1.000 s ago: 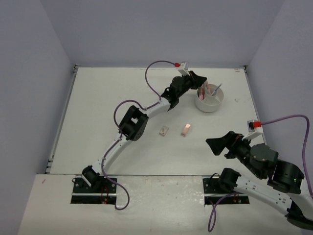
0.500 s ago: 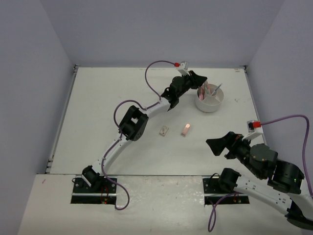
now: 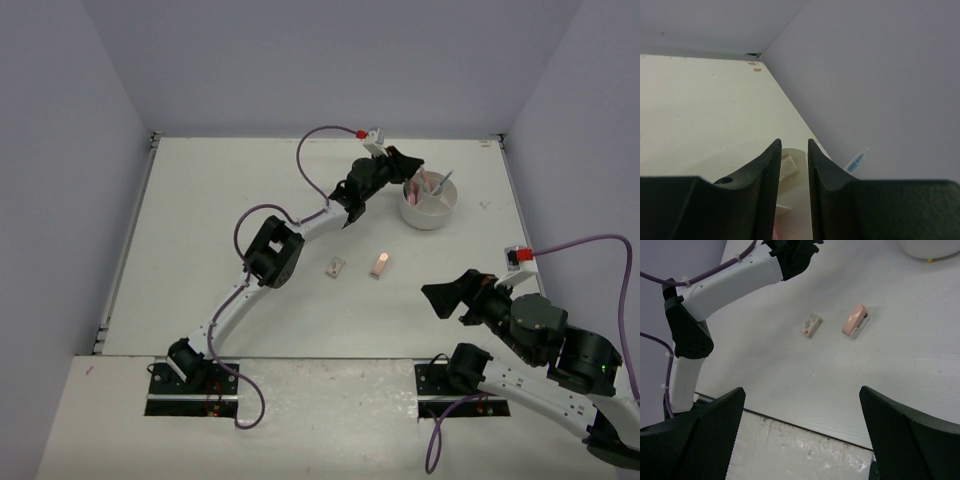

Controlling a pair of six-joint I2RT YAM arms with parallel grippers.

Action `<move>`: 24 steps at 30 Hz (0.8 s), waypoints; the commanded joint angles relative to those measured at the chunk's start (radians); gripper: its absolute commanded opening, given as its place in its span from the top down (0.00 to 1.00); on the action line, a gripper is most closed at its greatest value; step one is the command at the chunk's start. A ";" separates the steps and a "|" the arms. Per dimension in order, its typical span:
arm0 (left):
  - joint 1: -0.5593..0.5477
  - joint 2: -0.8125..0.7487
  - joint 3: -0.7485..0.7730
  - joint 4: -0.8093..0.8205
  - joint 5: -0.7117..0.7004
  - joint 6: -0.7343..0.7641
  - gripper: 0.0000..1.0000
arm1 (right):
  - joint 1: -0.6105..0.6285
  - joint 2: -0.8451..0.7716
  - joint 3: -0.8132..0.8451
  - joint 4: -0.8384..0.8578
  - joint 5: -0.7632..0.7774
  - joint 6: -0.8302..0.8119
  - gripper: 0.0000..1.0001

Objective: Sort the stationery into containers
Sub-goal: Place the stationery in the storage box, then pick up the stationery from the center of the board.

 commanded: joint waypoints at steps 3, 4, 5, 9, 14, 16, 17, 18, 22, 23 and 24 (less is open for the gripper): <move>0.002 -0.211 -0.169 0.022 -0.006 0.031 0.42 | 0.001 0.016 0.005 0.008 0.000 -0.022 0.01; 0.004 -0.251 -0.209 0.013 -0.022 0.039 0.34 | 0.000 0.023 0.004 0.012 -0.006 -0.028 0.01; 0.009 -0.303 -0.257 0.004 -0.040 0.047 0.30 | 0.001 0.035 0.003 0.016 -0.009 -0.029 0.01; 0.032 -0.503 -0.419 -0.081 -0.089 0.085 0.13 | 0.001 0.081 -0.009 0.051 -0.017 -0.040 0.01; 0.057 -0.802 -0.659 -0.323 -0.227 0.128 0.00 | 0.001 0.206 -0.035 0.081 0.045 0.007 0.01; 0.058 -0.988 -0.807 -0.430 -0.317 0.113 0.00 | 0.000 0.317 -0.036 0.090 0.079 0.041 0.01; 0.058 -1.066 -0.863 -0.473 -0.347 0.104 0.00 | -0.002 0.363 -0.037 0.095 0.104 0.053 0.01; 0.058 -1.082 -0.912 -0.524 -0.372 0.101 0.00 | -0.005 0.414 -0.036 0.097 0.105 0.068 0.01; 0.060 -1.366 -1.142 -0.780 -0.459 0.025 0.00 | -0.106 0.670 -0.014 0.197 0.037 0.053 0.01; 0.060 -1.453 -1.232 -0.801 -0.457 0.010 0.00 | -0.140 0.750 -0.010 0.252 -0.002 0.036 0.01; 0.060 -1.489 -1.272 -0.812 -0.453 0.008 0.00 | -0.153 0.782 -0.005 0.274 -0.039 0.018 0.01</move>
